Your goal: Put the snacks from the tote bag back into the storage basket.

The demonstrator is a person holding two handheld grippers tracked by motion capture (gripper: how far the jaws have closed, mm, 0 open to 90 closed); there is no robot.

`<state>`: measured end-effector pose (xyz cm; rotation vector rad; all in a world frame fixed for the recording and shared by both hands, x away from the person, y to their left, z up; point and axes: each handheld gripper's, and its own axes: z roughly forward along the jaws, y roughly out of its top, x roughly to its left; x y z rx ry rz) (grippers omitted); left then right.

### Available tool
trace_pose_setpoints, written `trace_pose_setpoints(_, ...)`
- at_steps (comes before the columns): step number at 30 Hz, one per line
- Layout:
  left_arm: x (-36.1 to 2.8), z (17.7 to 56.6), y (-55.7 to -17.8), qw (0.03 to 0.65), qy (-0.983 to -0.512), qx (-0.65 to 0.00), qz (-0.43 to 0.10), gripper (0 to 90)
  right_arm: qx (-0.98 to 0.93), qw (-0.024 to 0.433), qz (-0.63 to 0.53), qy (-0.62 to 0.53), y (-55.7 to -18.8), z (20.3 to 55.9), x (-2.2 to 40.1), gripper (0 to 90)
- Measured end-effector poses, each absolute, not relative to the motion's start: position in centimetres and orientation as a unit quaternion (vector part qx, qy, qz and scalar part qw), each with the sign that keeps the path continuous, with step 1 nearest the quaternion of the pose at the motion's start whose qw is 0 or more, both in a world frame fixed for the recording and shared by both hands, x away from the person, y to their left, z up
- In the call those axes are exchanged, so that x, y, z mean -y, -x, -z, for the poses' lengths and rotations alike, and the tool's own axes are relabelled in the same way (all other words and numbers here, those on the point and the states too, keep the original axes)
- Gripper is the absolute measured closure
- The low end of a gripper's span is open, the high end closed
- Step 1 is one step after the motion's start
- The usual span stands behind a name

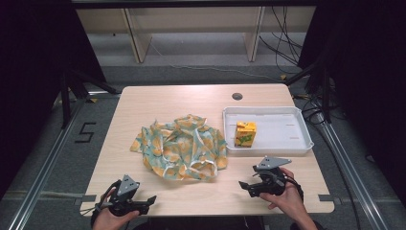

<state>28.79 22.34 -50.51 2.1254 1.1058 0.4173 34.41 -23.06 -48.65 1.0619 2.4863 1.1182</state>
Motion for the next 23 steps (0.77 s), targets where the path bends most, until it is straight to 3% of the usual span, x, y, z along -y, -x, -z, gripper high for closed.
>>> trace_pose_setpoints(23, -22.3, 50.6, -28.9, 0.348, -0.815, -0.432, -0.169, 20.1, -0.851, 0.114, -0.367, -0.359, -33.4, 49.6, 23.8, 17.1)
